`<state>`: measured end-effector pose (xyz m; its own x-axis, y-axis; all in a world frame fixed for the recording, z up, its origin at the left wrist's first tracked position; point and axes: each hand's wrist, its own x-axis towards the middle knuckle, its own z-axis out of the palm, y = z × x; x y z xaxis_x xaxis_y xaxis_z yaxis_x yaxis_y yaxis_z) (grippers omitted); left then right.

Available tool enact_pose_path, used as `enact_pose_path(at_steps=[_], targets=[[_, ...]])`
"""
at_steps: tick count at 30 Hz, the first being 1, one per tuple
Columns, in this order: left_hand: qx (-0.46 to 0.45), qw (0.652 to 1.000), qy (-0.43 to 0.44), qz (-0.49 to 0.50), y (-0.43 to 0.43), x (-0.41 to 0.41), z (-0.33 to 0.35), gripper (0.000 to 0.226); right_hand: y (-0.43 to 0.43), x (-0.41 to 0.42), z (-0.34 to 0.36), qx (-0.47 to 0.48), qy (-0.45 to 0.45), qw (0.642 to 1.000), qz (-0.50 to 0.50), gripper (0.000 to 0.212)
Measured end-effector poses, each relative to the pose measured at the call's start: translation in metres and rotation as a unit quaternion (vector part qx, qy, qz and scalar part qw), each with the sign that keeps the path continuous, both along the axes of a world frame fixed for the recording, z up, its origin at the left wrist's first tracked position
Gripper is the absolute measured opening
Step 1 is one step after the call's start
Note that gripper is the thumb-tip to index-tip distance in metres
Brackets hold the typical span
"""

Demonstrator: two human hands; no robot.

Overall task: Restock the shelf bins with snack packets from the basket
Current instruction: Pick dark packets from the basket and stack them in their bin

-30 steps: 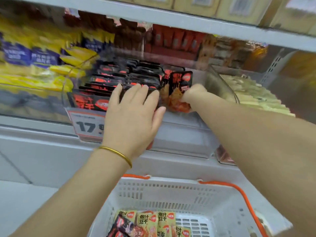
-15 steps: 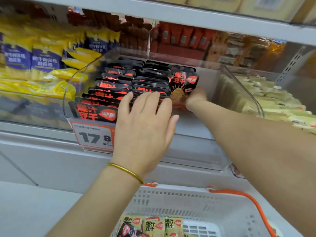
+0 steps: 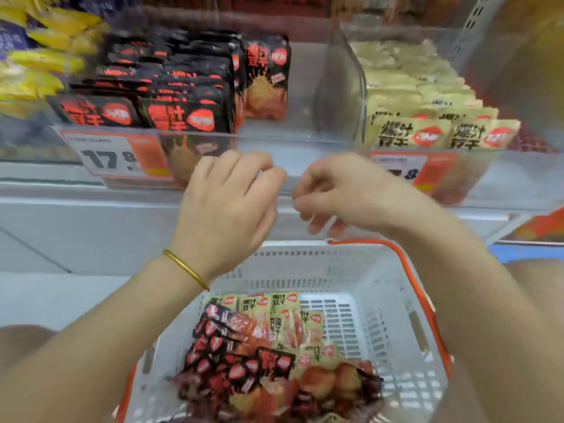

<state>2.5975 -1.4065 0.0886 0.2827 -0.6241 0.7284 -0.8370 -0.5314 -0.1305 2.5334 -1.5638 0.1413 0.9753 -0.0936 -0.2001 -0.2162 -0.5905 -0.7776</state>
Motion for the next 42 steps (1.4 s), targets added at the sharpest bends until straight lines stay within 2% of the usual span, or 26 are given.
enact_pose_path(at_steps=[3, 6, 10, 12, 13, 15, 18, 21, 23, 25, 27, 30, 32, 33, 35, 37, 39, 42], targets=[[0.137, 0.984, 0.11, -0.015, -0.001, -0.024, -0.041, 0.023, -0.011, -0.011, -0.101, -0.064, 0.207, 0.975, 0.046, 0.003], [0.231, 0.945, 0.231, -0.017, 0.001, -0.044, -0.073, 0.031, -0.014, -0.028, -0.199, -0.153, 0.339, 0.919, 0.13, 0.021], [0.272, 0.917, 0.293, -0.005, -0.003, -0.05, -0.083, 0.029, -0.012, -0.066, -0.271, -0.218, 0.373, 0.87, 0.237, 0.031], [0.27, 0.919, 0.289, -0.002, -0.006, -0.047, -0.084, 0.028, -0.011, -0.078, -0.289, -0.242, 0.376, 0.853, 0.271, 0.015], [0.271, 0.919, 0.285, 0.001, -0.008, -0.046, -0.084, 0.028, -0.011, -0.082, -0.294, -0.259, 0.366, 0.849, 0.279, 0.016], [0.275, 0.912, 0.304, 0.005, -0.011, -0.043, -0.084, 0.027, -0.009, -0.085, -0.303, -0.279, 0.351, 0.848, 0.282, 0.033], [0.298, 0.9, 0.317, 0.018, -0.014, -0.04, -0.086, 0.031, -0.009, -0.073, -0.291, -0.304, 0.309, 0.852, 0.295, 0.023], [0.336, 0.87, 0.357, 0.054, -0.016, -0.036, -0.091, 0.031, -0.021, -0.042, -0.25, -0.242, 0.278, 0.891, 0.264, 0.022], [0.358, 0.841, 0.396, 0.084, -0.016, -0.034, -0.093, 0.033, -0.037, -0.024, -0.218, -0.146, 0.272, 0.933, 0.185, 0.02], [0.363, 0.804, 0.456, 0.116, -0.016, -0.029, -0.094, 0.038, -0.053, -0.018, -0.194, 0.03, 0.265, 0.961, 0.076, 0.013], [0.33, 0.761, 0.542, 0.137, -0.014, -0.022, -0.094, 0.037, -0.064, -0.018, -0.18, 0.178, 0.243, 0.954, 0.005, 0.01], [0.197, 0.724, 0.646, 0.142, -0.01, -0.011, -0.091, 0.034, -0.066, -0.02, -0.174, 0.289, 0.249, 0.924, -0.028, 0.01], [0.124, 0.724, 0.666, 0.128, -0.008, -0.008, -0.082, 0.036, -0.06, -0.022, -0.167, 0.299, 0.25, 0.92, -0.037, 0.013], [0.118, 0.738, 0.655, 0.113, -0.007, -0.007, -0.074, 0.033, -0.058, -0.021, -0.162, 0.278, 0.227, 0.933, -0.041, 0.017], [0.168, 0.781, 0.596, 0.084, -0.008, -0.006, -0.055, 0.029, -0.055, -0.018, -0.142, 0.193, 0.141, 0.971, -0.036, 0.031], [0.179, 0.803, 0.566, 0.038, -0.009, -0.007, -0.035, 0.03, -0.046, -0.016, -0.115, 0.141, 0.087, 0.986, 0.02, 0.032], [0.125, 0.799, 0.587, -0.025, -0.006, -0.005, -0.014, 0.035, -0.03, -0.016, -0.086, 0.125, 0.079, 0.986, 0.075, 0.021], [0.009, 0.816, 0.574, -0.067, -0.001, 0.006, 0.028, 0.042, -0.013, -0.011, -0.04, 0.132, 0.034, 0.986, 0.091, 0.019]])
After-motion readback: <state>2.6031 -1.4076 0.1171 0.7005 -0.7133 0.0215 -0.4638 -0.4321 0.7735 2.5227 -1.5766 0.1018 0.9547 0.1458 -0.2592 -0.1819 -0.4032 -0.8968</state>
